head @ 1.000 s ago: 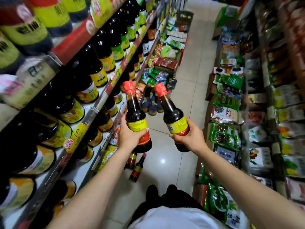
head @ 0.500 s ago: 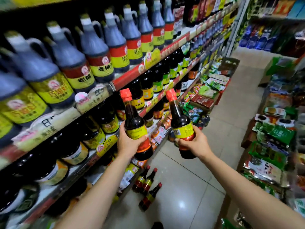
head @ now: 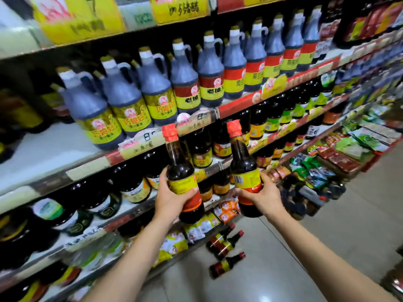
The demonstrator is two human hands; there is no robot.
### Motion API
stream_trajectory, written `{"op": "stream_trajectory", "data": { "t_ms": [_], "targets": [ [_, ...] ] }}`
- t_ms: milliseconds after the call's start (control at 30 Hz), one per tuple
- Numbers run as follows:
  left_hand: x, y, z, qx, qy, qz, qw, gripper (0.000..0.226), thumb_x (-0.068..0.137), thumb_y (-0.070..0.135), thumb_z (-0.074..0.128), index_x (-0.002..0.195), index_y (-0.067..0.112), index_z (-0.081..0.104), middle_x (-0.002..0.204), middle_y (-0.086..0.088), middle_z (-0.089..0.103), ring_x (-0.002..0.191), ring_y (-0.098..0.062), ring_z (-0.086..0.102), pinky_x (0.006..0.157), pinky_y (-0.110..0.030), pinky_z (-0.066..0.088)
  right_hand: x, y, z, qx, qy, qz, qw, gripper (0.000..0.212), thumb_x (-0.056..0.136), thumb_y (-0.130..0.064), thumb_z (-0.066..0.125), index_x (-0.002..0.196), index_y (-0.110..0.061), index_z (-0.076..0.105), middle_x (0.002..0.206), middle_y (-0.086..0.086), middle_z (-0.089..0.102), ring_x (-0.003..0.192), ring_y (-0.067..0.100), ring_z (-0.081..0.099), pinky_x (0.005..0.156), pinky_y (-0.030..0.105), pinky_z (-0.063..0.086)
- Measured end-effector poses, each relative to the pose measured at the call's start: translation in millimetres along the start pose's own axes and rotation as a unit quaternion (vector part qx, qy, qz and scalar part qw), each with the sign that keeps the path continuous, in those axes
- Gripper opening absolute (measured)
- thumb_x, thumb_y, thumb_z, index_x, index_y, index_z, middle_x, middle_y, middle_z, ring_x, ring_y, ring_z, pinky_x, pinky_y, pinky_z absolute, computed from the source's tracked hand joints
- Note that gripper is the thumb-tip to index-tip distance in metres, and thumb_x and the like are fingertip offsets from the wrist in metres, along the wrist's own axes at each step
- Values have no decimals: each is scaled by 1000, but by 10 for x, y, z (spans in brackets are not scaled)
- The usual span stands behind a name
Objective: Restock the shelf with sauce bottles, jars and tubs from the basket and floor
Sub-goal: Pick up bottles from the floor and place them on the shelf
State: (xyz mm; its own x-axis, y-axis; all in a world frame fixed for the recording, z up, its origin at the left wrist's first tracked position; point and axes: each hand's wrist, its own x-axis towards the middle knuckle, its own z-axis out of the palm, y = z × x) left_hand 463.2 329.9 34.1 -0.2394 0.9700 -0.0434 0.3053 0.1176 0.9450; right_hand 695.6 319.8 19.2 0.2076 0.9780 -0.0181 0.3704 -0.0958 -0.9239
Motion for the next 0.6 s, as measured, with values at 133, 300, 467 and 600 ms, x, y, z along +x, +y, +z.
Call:
{"op": "stream_trajectory", "data": {
  "t_ms": [133, 300, 467, 600],
  "targets": [
    [-58, -48, -463, -5, 32, 16, 999, 94, 61, 16, 84, 137, 26, 31, 118, 5, 52, 110, -15, 51, 99, -30, 38, -82, -172, 371, 0, -32, -19, 999, 62, 64, -29, 83, 116, -14, 53, 97, -2, 61, 92, 16, 58, 77, 24, 40],
    [-155, -164, -1175, -14, 67, 25, 997, 94, 60, 14, 85, 137, 25, 32, 118, 4, 52, 112, -16, 52, 101, -33, 41, -257, -477, 977, 11, -81, -37, 996, 61, 61, -32, 84, 113, -22, 53, 99, 0, 65, 96, 20, 61, 86, 33, 49],
    [-198, -325, -1910, -7, 90, 25, 996, 104, 45, 35, 88, 134, 27, 34, 122, 4, 54, 112, -15, 53, 101, -36, 42, -489, -822, 1624, 1, -129, -66, 989, 70, 60, -35, 84, 120, -20, 52, 106, 1, 63, 100, 19, 59, 91, 35, 48],
    [-263, -526, -2481, -22, 132, 4, 991, 107, 34, 49, 81, 130, 32, 38, 121, 3, 59, 111, -18, 57, 100, -45, 45, -620, -1094, 2170, -5, -170, -96, 981, 61, 60, -32, 85, 111, -21, 53, 102, 1, 64, 97, 19, 60, 85, 29, 47]
  ]
}}
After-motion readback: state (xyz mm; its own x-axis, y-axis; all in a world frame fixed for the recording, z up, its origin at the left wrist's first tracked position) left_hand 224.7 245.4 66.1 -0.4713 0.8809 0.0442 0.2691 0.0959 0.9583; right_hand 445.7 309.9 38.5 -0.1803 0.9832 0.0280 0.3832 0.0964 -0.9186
